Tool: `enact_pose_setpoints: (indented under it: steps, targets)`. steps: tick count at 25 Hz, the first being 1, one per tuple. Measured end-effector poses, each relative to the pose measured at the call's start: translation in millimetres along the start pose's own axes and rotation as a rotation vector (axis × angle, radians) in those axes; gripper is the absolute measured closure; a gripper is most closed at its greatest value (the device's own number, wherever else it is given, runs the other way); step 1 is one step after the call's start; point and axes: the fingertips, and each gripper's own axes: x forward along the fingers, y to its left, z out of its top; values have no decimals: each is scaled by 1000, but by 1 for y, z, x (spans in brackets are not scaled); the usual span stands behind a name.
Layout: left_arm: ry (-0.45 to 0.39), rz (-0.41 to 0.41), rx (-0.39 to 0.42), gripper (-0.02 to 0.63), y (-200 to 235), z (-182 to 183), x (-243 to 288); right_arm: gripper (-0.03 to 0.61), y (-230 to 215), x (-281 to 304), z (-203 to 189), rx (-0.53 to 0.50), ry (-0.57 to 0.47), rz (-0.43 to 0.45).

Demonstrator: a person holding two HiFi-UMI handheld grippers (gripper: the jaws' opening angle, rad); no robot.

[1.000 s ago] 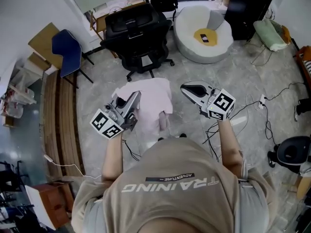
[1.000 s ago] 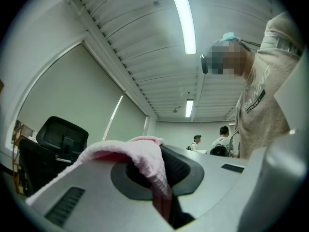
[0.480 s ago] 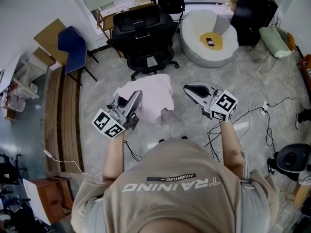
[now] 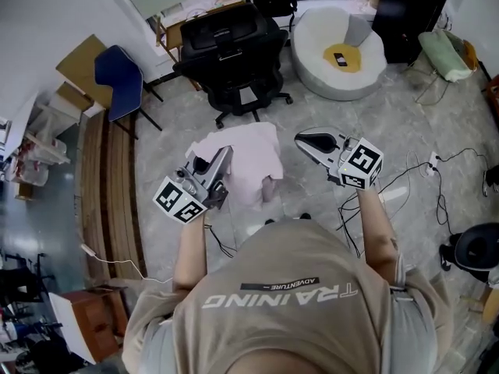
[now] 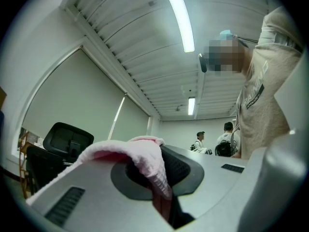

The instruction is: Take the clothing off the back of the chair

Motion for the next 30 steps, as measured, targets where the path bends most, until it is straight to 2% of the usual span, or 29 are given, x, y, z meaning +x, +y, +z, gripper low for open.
enact_pose_setpoints:
  steps: [20,30]
  targets:
    - [-15,-35,-9,571,8,-6,9,541,-9,-10,-3,-1,-14,-49]
    - [-17,-25,0,571,19,-4,12,541,-22,-10,-6,8,-12,-62]
